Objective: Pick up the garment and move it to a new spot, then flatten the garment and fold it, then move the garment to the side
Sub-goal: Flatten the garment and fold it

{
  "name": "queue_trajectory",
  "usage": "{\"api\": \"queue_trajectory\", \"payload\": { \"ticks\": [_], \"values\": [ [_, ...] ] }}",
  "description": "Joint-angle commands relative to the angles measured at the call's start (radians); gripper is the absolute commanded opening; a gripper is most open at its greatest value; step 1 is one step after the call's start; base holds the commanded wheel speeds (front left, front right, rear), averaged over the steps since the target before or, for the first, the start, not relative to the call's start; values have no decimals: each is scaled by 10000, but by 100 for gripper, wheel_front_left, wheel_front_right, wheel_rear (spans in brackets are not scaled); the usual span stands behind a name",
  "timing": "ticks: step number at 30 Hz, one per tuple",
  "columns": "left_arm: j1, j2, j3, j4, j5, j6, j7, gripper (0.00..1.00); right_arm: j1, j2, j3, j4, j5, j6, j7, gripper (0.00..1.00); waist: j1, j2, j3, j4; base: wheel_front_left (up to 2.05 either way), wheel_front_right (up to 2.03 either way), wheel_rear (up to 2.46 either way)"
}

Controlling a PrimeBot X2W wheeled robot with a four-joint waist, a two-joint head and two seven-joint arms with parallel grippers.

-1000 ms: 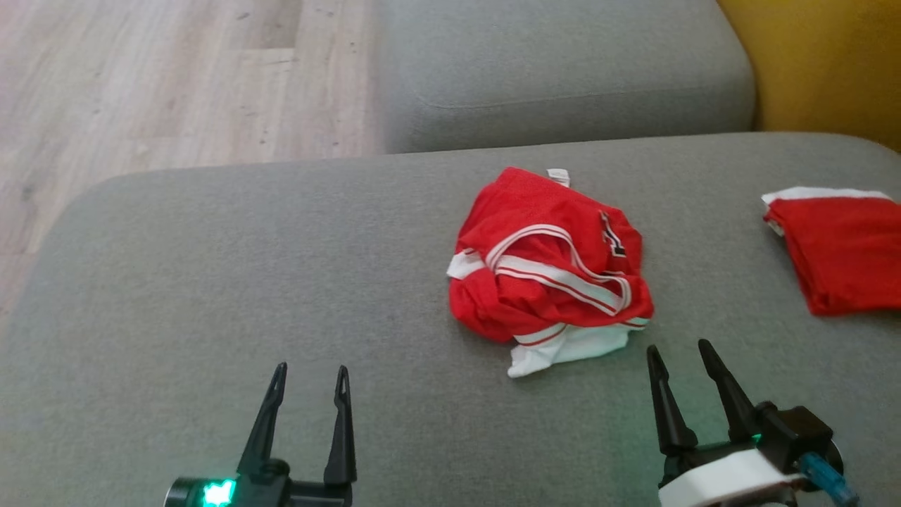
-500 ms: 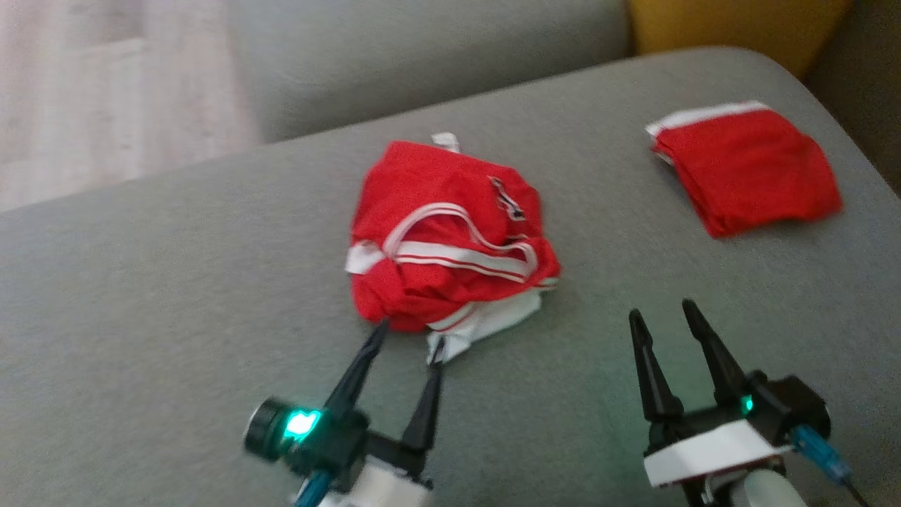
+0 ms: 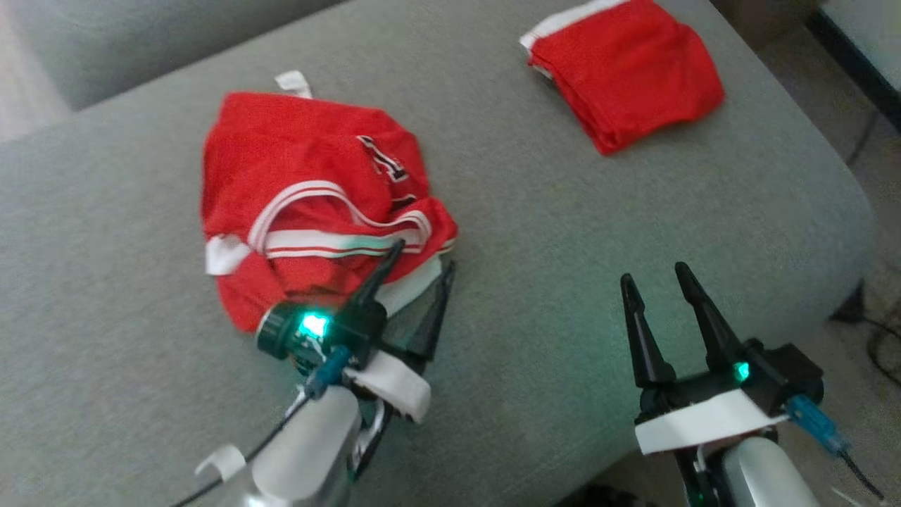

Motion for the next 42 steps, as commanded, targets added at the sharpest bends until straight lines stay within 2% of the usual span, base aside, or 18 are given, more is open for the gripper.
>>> {"api": "queue_trajectory", "payload": {
  "ticks": [1, 7, 8, 9, 11, 12, 18, 25, 31, 37, 40, 42],
  "values": [
    [-545, -37, 213, -33, -161, 110, -44, 100, -422, 18, 206, -365, 51, -9, -26, 100, -3, 0, 504, -492, 0, 0, 0],
    [-1441, -37, 222, 1039, -536, 139, -58, 100, -526, 23, 357, -408, 269, -9, -26, 100, -3, 0, 675, -669, 0, 0, 0],
    [-1542, -37, 220, 1157, -591, 137, -63, 96, -532, 23, 373, -403, 289, -9, -26, 100, -3, 0, 674, -687, 0, 0, 0],
    [-1626, -37, 227, 1231, -677, 131, -69, 80, -537, 24, 387, -399, 306, -9, -26, 100, -3, 0, 670, -701, 0, 0, 0],
    [-1769, -37, 203, 1351, -860, 96, -80, 11, -545, 24, 401, -384, 338, -9, -26, 100, -3, 0, 643, -715, 0, 0, 0],
    [-1844, -37, 172, 1375, -938, 75, -87, 0, -542, 24, 397, -376, 345, -9, -26, 100, -3, 0, 627, -713, 0, 0, 0],
    [-2291, -37, -102, 1106, -1411, -171, -119, 0, -546, 25, 412, -349, 397, -9, -26, 100, -3, 0, 431, -655, 0, 0, 0],
    [-3675, -14, -35, -204, -1468, -580, -132, 0, -430, 25, 395, -469, 412, -9, -26, 100, -3, 0, -1, -337, 0, 0, 0],
    [-5691, 228, 676, -1409, -1857, -941, -2, 0, -305, 25, 411, -583, 188, -9, -26, 100, -3, 0, -593, 166, 0, 0, 0],
    [-7056, 302, 1647, -2145, -2549, -920, 111, 0, -238, 25, 289, -750, -60, -9, -26, 100, -3, 0, -1030, 760, 0, 0, 0],
    [-6776, 379, 2138, -2397, -3184, -784, 411, 0, -165, 26, 222, -825, -200, -9, -26, 100, -3, 0, -1242, 1184, 0, 0, 0],
    [-5482, 605, 2425, -2627, -3777, -631, 725, 0, -70, 20, 182, -852, -276, -9, -26, 100, -3, 0, -1332, 1625, 0, 0, 0]
  ]
}}
